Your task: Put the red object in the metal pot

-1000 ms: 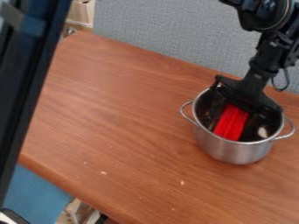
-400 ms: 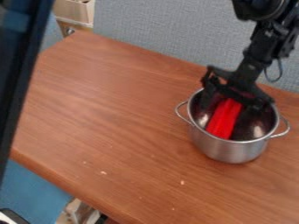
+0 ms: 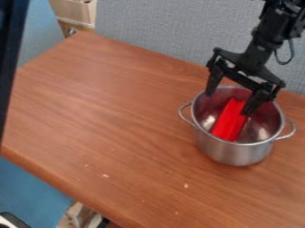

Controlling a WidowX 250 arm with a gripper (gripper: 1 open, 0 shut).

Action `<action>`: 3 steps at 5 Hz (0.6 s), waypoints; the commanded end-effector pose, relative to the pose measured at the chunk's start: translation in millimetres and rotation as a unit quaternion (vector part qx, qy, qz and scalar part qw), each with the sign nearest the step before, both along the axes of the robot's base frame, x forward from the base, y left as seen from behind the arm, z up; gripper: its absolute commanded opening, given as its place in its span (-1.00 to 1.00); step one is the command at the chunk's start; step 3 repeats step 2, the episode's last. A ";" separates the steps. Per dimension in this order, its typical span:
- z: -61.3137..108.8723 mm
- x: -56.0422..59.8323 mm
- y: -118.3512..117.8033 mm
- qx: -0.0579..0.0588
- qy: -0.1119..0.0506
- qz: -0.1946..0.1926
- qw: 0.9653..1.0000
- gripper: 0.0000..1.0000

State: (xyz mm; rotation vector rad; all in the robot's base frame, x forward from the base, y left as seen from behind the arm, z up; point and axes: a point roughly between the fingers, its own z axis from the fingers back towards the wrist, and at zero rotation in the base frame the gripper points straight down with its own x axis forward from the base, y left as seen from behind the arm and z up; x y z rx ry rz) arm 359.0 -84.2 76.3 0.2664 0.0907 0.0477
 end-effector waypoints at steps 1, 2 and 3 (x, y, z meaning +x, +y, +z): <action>47.9 8.6 4.7 -0.020 -0.061 0.008 0.998 1.00; 55.2 8.4 7.3 -0.022 -0.064 0.010 0.998 1.00; 55.2 8.4 7.3 -0.022 -0.064 0.010 0.998 1.00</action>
